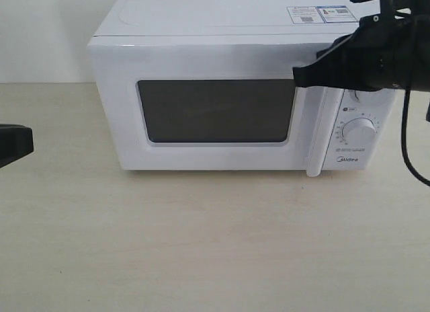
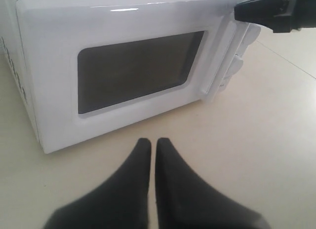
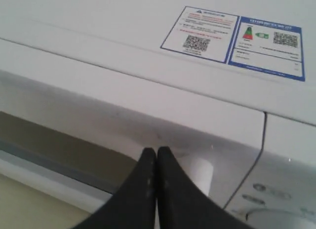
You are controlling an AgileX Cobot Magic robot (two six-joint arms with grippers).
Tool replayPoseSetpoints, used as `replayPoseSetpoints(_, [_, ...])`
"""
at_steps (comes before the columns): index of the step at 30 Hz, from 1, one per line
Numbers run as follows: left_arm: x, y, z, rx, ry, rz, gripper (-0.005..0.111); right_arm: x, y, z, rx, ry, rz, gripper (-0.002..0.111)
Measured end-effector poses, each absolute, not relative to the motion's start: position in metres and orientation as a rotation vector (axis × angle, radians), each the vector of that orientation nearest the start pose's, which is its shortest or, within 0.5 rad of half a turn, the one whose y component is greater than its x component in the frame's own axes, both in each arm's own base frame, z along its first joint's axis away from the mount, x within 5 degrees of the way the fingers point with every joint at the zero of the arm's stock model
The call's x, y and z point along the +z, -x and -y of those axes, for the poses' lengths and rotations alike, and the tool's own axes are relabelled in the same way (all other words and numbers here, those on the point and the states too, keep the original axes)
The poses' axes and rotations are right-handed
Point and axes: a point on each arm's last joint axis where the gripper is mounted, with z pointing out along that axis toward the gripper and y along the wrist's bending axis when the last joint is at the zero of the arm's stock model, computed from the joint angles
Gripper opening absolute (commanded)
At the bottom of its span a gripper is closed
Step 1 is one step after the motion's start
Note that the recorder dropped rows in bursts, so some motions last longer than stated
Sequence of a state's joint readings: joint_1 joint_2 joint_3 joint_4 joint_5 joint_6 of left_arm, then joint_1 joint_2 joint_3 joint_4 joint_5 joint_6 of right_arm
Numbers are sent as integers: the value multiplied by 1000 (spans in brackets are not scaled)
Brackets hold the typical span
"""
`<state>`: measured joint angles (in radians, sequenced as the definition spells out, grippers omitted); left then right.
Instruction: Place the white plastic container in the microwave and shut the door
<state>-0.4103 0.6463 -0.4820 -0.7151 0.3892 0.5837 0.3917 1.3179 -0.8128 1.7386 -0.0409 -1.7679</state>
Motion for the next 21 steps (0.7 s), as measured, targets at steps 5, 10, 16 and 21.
replayPoseSetpoints(5, [294,-112,73,-572,-479,-1920,4,286,-230,-98,220,358,-1951,0])
replayPoseSetpoints(10, [294,-112,73,-559,-483,-1915,4,287,-187,-91,293,351,-1901,0])
replayPoseSetpoints(16, [294,-113,72,-530,-501,-1909,4,281,-146,-70,349,277,-1840,0])
replayPoseSetpoints(21, [294,-113,72,-525,-503,-1907,4,277,-123,-55,344,235,-1780,0])
